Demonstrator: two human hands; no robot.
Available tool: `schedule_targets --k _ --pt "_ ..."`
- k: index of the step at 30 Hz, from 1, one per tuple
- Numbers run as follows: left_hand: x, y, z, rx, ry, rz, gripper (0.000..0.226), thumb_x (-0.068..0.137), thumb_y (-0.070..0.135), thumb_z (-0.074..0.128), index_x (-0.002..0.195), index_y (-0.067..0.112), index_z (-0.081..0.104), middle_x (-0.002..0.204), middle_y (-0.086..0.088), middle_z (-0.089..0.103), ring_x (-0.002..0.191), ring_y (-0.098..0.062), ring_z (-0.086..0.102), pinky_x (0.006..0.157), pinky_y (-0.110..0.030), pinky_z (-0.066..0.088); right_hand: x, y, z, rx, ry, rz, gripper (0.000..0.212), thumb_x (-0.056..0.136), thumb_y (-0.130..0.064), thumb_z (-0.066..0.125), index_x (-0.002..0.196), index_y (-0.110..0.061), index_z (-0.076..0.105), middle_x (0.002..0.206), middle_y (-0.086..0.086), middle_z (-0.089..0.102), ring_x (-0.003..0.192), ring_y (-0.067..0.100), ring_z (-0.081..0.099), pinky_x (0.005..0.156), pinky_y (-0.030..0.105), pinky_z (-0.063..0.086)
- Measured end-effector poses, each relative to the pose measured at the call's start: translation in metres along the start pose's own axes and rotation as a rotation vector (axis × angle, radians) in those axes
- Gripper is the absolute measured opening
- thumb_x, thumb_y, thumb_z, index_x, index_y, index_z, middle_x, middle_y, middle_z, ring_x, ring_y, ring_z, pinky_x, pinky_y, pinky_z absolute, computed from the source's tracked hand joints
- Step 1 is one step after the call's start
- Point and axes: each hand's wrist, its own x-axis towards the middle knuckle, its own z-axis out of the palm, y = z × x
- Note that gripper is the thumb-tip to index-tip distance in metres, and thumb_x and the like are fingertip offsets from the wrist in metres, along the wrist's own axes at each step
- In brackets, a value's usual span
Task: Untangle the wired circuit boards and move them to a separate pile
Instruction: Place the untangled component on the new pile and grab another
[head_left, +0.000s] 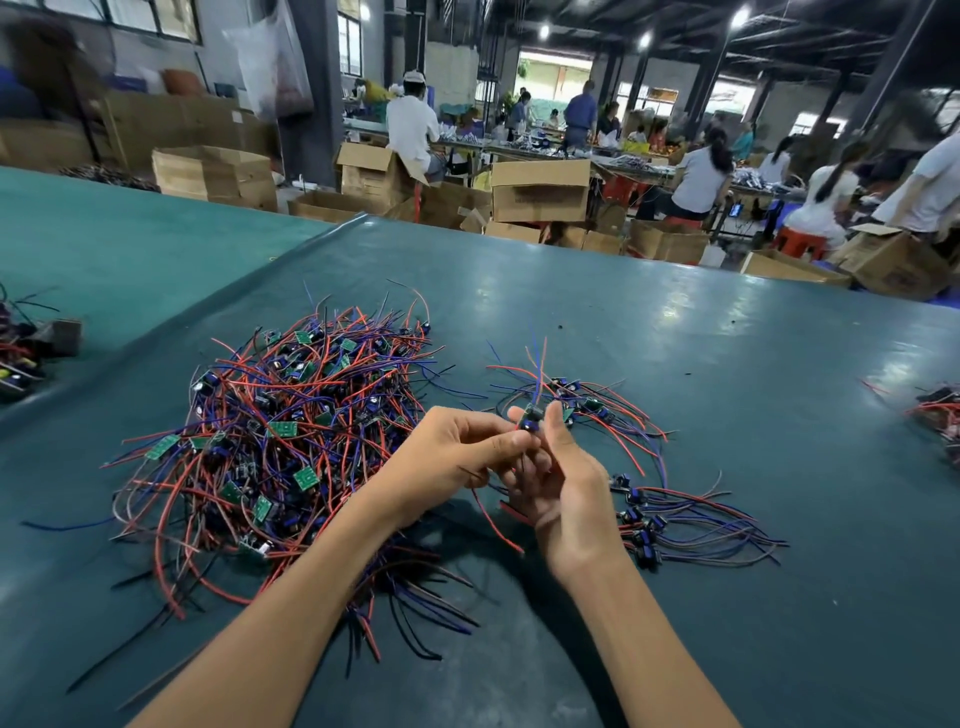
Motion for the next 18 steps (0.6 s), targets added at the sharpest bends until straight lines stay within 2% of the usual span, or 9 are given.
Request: schedule_targets --k 3,5,6,10,12,14,15,16,18 --pt "0.001 -0.001 -0.001 -0.175 0.006 -0.019 0.026 0.095 0.024 0.066 0.097 -0.001 0.074 0.083 -0.017 0.073 0.07 -0.022 0.061 0.061 -0.02 0.043 0.0 -0.002 -0.004 0.145 -0.099 0.029 0.04 0.085 -0.052 0.061 0.099 -0.019 0.08 0.068 -0.005 0.055 0.065 0.014 0.049 0.046 0.021 0.033" --pt "0.001 -0.001 -0.002 -0.216 0.015 -0.038 0.025 0.092 0.027 0.066 0.099 0.005 0.077 0.081 -0.015 0.072 0.076 -0.029 0.058 0.064 -0.029 0.038 0.001 -0.002 -0.005 0.165 -0.128 0.015 0.027 0.087 -0.039 0.062 0.093 -0.019 0.079 0.067 -0.006 0.057 0.069 0.017 0.051 0.044 0.021 0.032" --pt "0.002 -0.001 -0.001 -0.221 0.016 -0.049 0.023 0.092 0.027 0.067 0.099 0.009 0.079 0.079 -0.012 0.071 0.074 -0.027 0.056 0.063 -0.03 0.037 0.001 -0.002 -0.006 0.151 -0.134 0.008 0.023 0.087 -0.035 0.063 0.091 -0.019 0.08 0.068 -0.006 0.058 0.071 0.017 0.054 0.043 0.021 0.033" --pt "0.002 -0.001 0.0 -0.282 -0.014 -0.081 0.024 0.089 0.028 0.065 0.098 0.011 0.079 0.074 -0.002 0.069 0.062 -0.011 0.057 0.06 -0.022 0.042 0.003 -0.002 -0.009 0.158 -0.172 0.006 0.027 0.089 -0.032 0.063 0.102 -0.015 0.079 0.069 -0.002 0.062 0.067 0.014 0.056 0.044 0.021 0.032" --pt "0.002 -0.001 0.0 -0.308 -0.03 -0.082 0.032 0.089 0.026 0.064 0.101 -0.001 0.075 0.072 -0.001 0.067 0.061 -0.01 0.058 0.059 -0.018 0.045 0.004 -0.001 -0.009 0.182 -0.191 0.017 0.03 0.091 -0.031 0.061 0.106 -0.012 0.078 0.069 -0.001 0.063 0.064 0.013 0.056 0.045 0.022 0.029" --pt "0.001 -0.002 0.001 -0.319 -0.042 -0.082 0.047 0.09 0.023 0.063 0.108 -0.019 0.061 0.07 -0.002 0.066 0.06 -0.009 0.057 0.057 -0.018 0.047 0.004 0.0 -0.009 0.175 -0.208 0.035 0.034 0.091 -0.036 0.06 0.109 -0.012 0.077 0.069 -0.002 0.063 0.063 0.012 0.055 0.047 0.023 0.029" --pt "0.001 -0.003 0.002 -0.312 -0.047 -0.083 0.048 0.09 0.023 0.063 0.108 -0.021 0.059 0.07 -0.002 0.065 0.059 -0.009 0.057 0.057 -0.018 0.047 0.005 0.0 -0.01 0.156 -0.211 0.043 0.035 0.091 -0.038 0.061 0.109 -0.013 0.078 0.069 -0.002 0.062 0.063 0.011 0.055 0.049 0.023 0.029" --pt "0.0 -0.002 0.002 -0.301 -0.053 -0.083 0.045 0.09 0.023 0.064 0.105 -0.019 0.062 0.069 -0.002 0.065 0.059 -0.009 0.056 0.057 -0.019 0.046 0.005 0.001 -0.011 0.137 -0.21 0.05 0.036 0.089 -0.041 0.061 0.107 -0.015 0.078 0.069 -0.004 0.063 0.063 0.011 0.055 0.053 0.025 0.031" --pt "0.0 -0.002 0.003 -0.26 -0.068 -0.077 0.024 0.091 0.022 0.07 0.089 -0.002 0.073 0.07 -0.002 0.065 0.058 -0.01 0.055 0.056 -0.02 0.042 0.006 0.001 -0.012 0.125 -0.2 0.062 0.034 0.087 -0.043 0.064 0.102 -0.016 0.08 0.071 -0.005 0.064 0.062 0.01 0.057 0.059 0.027 0.033"
